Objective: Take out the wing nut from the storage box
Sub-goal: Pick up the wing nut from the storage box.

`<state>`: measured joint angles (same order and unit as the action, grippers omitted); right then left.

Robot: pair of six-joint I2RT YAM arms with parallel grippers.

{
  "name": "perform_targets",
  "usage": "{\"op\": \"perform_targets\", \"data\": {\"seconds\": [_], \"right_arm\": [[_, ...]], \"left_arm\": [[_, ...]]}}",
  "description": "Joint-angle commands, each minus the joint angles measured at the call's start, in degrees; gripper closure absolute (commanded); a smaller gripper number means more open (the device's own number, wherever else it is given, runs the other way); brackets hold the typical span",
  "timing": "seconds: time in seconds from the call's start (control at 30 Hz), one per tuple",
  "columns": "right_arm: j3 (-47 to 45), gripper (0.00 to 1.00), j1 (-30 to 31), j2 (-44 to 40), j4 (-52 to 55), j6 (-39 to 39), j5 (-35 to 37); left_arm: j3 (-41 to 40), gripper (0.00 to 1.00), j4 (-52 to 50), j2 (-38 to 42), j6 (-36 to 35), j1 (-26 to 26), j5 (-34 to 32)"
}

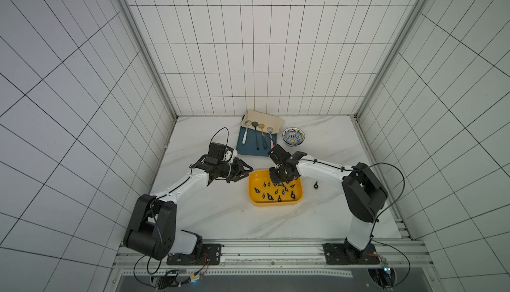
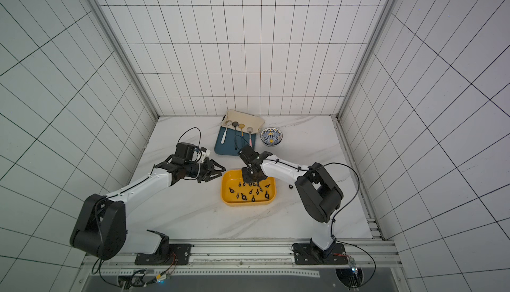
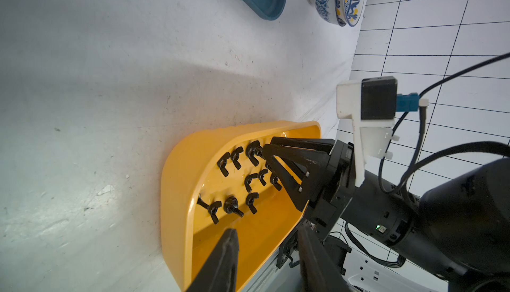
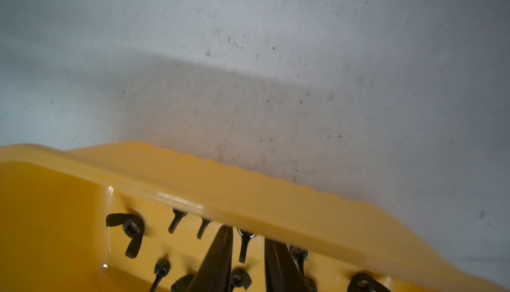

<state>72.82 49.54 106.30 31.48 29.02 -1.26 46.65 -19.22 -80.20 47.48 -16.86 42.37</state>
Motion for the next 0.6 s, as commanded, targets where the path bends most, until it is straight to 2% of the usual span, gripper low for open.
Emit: {"op": "perform_targets", "data": {"seconds": [0.0,0.57], "right_arm": [[2.63,0.75,0.3,1.57,0.31,0.51,0.28],[3.48,0.75,0.21,4.0,0.88,0.6,0.91]], "left_arm": [[-0.39,0.61,-0.28,0.93,-1.6,0.01,0.87],[-0.68,0.6,-0.62,1.19,-2.22,0.06,0.73]]}}
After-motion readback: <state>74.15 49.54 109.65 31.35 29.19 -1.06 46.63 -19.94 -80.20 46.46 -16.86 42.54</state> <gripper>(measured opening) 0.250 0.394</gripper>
